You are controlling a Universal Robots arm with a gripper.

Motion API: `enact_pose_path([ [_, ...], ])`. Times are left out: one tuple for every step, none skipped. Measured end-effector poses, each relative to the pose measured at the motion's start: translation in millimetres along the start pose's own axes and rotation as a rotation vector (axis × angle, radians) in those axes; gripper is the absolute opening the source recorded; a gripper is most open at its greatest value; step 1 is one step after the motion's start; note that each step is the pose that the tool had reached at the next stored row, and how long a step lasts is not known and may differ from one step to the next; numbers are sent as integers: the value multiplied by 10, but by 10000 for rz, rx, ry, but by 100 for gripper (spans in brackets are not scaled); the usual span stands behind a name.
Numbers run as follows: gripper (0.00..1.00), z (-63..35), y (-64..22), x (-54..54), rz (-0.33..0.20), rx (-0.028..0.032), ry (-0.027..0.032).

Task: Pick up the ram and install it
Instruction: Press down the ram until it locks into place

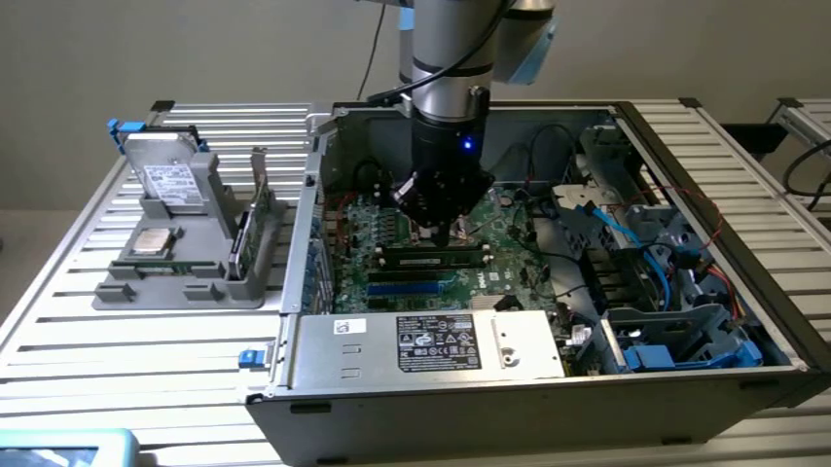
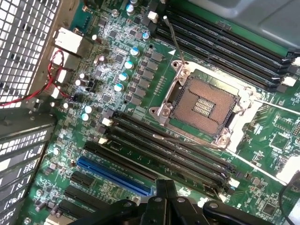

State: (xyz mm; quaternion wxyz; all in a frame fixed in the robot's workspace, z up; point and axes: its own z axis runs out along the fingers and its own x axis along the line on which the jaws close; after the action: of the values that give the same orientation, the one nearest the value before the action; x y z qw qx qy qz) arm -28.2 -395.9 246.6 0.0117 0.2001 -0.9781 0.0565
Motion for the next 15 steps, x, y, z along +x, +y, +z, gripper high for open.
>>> enact_pose_path([
  [11, 0, 0, 0, 124, -1, 3],
  [11, 0, 0, 0, 251, -3, 7],
  [11, 0, 0, 0, 377, -4, 11],
  [11, 0, 0, 0, 506, -6, 14],
  [11, 0, 0, 0, 632, -8, 16],
  [11, 0, 0, 0, 768, -8, 18],
  [11, 0, 0, 0, 881, -8, 18],
  [11, 0, 0, -1, 1000, -6, 10],
  [11, 1, 0, -1, 1115, -4, 1],
  [11, 1, 0, -1, 1226, -1, -13],
  [11, 1, 0, -1, 1344, 3, -23],
  [11, 0, 0, -1, 1459, 8, -30],
  [11, 0, 0, 0, 1580, 10, -34],
  [11, 0, 0, 0, 1694, 11, -38],
  [11, 0, 0, 0, 1810, 12, -39],
])
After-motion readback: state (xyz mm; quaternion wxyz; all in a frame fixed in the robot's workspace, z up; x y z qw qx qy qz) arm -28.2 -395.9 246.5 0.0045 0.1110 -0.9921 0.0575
